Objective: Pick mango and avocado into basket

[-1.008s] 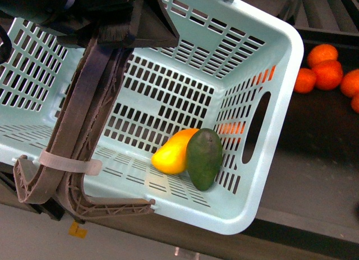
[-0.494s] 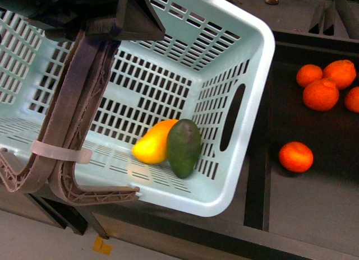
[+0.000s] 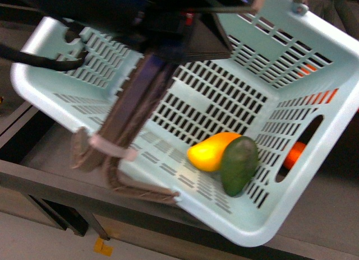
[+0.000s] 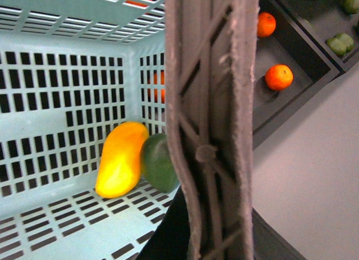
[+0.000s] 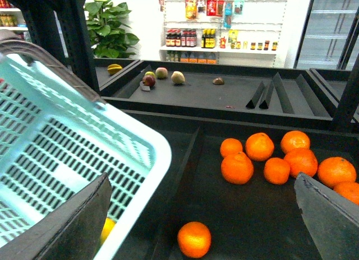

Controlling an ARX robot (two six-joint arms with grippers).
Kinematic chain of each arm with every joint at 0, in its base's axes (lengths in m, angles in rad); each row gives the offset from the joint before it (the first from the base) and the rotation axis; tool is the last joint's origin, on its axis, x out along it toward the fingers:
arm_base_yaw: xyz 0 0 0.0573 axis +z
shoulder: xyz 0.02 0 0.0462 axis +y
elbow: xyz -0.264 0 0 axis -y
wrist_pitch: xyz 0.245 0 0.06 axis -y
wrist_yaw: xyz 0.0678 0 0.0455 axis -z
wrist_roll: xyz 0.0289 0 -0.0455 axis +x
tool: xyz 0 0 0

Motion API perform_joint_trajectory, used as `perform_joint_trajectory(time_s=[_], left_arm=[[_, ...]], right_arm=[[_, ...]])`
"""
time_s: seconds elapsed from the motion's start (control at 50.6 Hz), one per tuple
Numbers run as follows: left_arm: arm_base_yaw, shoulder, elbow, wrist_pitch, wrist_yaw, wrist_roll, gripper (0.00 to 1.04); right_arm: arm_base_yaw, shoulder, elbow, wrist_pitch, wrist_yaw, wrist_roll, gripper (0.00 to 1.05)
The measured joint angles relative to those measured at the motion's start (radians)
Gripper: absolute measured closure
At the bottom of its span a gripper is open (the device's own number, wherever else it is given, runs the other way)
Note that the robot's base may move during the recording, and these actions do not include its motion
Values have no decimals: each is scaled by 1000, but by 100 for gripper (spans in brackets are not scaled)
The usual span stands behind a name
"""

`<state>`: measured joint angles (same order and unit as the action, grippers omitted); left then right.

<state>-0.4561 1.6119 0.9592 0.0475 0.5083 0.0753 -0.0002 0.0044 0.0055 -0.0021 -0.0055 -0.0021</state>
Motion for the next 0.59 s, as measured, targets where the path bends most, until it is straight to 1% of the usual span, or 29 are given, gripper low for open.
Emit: perform_joint_trajectory(time_s=[0.04, 0.138, 0.178, 0.198, 0.237, 0.257, 0.297, 0.336, 0.376, 0.415, 0.534, 0.593], left_arm=[[-3, 66, 42, 34, -6, -17, 98], [-2, 212, 159, 101, -69, -140, 98], [-1, 276, 216, 132, -109, -227, 98], [0, 313, 250, 150, -137, -301, 98], [4, 366, 305, 157, -182, -384, 98], [6, 394, 338, 156, -212, -417, 98], [18, 467, 430, 153, -290, -549, 98], [40, 546, 543, 130, -380, -709, 98], [60, 605, 634, 110, -444, -825, 98], [75, 649, 706, 84, -489, -930, 98], [116, 753, 896, -18, -578, -1117, 98], [130, 800, 981, -73, -599, -1198, 98]], right_arm=[[0, 0, 0, 0, 0, 0, 8], [0, 0, 0, 0, 0, 0, 8], [0, 0, 0, 0, 1, 0, 8], [0, 0, 0, 0, 1, 0, 8], [0, 0, 0, 0, 1, 0, 8], [0, 0, 0, 0, 1, 0, 8], [0, 0, 0, 0, 0, 0, 8], [0, 0, 0, 0, 1, 0, 8], [0, 0, 0, 0, 0, 0, 8], [0, 0, 0, 0, 0, 0, 8], [0, 0, 0, 0, 0, 0, 8], [0, 0, 0, 0, 0, 0, 8]])
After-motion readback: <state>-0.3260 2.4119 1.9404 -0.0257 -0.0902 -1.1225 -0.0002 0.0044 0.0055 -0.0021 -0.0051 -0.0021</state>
